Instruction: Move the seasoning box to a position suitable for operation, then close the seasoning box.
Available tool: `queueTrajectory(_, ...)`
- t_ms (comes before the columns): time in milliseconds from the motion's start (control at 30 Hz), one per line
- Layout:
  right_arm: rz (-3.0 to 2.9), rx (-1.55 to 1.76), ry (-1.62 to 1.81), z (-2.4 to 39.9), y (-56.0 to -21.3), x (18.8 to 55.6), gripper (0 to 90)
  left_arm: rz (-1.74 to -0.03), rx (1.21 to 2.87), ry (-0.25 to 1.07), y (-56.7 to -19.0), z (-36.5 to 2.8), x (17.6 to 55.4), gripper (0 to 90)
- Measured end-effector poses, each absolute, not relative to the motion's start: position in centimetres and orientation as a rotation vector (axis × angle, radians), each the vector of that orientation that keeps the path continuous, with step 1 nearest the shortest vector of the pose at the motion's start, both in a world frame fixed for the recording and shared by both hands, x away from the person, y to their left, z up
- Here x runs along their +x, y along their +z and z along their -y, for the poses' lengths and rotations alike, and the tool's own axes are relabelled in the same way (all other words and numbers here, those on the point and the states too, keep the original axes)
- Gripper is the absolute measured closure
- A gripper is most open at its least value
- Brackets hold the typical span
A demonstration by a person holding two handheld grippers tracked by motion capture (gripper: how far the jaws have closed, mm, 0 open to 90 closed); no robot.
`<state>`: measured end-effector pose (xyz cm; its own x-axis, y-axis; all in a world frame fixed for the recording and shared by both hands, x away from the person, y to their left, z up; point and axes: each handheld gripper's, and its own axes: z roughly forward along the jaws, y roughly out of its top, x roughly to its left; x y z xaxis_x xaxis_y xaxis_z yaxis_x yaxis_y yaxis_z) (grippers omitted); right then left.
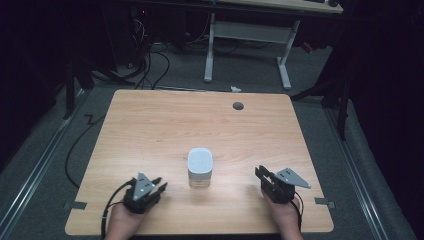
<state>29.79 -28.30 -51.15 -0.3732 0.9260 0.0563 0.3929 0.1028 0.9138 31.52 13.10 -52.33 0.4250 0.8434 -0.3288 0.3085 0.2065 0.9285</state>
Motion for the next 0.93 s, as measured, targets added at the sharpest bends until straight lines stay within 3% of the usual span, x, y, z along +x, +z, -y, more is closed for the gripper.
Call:
queueTrajectory(67,-1.837,1.29,1.226,28.7,-51.4,28.9,70.4,-1.243,1.268,0.582,-52.7,-16.6,33.3,60.8)
queueTrajectory(167,-1.823,1.269,1.198,28.8,-51.1,28.8,68.6,-1.314,1.195,0.593,-52.8,-18.3,33.9,56.0)
queueTrajectory(400,-1.828,1.268,1.165,29.3,-51.2,29.0,64.9,-1.288,1.222,0.596,-52.9,-17.4,33.6,49.3)
queueTrajectory(833,-1.863,1.268,1.152,28.6,-51.5,29.7,60.2,-1.286,1.201,0.567,-52.5,-17.7,32.4,48.3)
queueTrajectory(933,-1.881,1.282,1.125,28.5,-52.0,29.6,54.9,-1.306,1.207,0.552,-52.8,-17.5,32.7,48.2)
